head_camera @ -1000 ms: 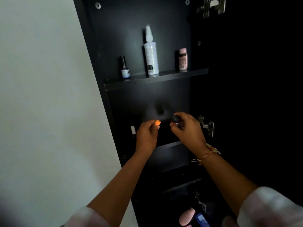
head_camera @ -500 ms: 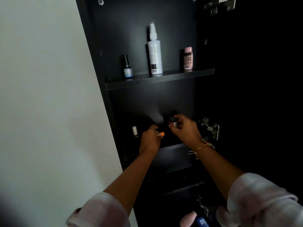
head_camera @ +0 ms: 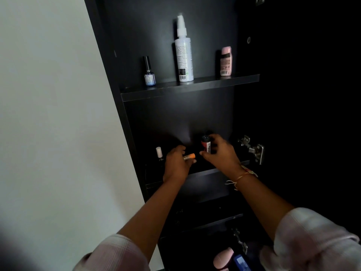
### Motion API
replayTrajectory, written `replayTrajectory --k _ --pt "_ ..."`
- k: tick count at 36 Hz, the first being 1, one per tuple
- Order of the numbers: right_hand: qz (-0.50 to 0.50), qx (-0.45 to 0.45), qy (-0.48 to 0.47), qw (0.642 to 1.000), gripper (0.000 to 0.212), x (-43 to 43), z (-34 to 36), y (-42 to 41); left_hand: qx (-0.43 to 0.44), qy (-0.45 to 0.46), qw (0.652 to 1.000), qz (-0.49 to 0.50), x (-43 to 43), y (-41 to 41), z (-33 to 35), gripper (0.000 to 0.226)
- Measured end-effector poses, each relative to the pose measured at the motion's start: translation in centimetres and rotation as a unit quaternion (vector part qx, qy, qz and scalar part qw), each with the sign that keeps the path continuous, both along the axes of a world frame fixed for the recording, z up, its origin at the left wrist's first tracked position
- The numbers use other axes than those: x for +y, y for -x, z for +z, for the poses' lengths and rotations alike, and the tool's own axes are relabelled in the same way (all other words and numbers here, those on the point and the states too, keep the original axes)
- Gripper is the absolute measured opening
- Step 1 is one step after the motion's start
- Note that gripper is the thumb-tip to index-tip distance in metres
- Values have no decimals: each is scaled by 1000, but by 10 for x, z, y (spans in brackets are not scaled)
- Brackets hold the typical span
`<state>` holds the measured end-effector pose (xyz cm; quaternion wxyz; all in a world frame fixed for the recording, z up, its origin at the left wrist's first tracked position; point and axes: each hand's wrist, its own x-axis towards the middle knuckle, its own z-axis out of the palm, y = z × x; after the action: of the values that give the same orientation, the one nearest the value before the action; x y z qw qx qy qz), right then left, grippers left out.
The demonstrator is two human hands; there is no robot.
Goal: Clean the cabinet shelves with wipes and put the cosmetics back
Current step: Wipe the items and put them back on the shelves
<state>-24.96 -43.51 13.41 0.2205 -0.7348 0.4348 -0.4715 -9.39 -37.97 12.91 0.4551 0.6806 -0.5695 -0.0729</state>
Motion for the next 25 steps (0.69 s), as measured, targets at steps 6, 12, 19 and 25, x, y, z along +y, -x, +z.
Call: replayTrajectory --k 6,12,19,25 --pt "-1 -11 16 1000 68 1 0 2 -45 26 999 13 2 0 -2 58" --pt "-21 0 27 999 71 5 -3 6 -103 30 994 28 5 3 -3 62" --pt "-30 6 38 999 68 14 -4 8 -118 31 992 23 8 2 -5 58" --pt "-33 12 37 999 67 19 -5 10 -153 -6 988 4 5 2 -2 11"
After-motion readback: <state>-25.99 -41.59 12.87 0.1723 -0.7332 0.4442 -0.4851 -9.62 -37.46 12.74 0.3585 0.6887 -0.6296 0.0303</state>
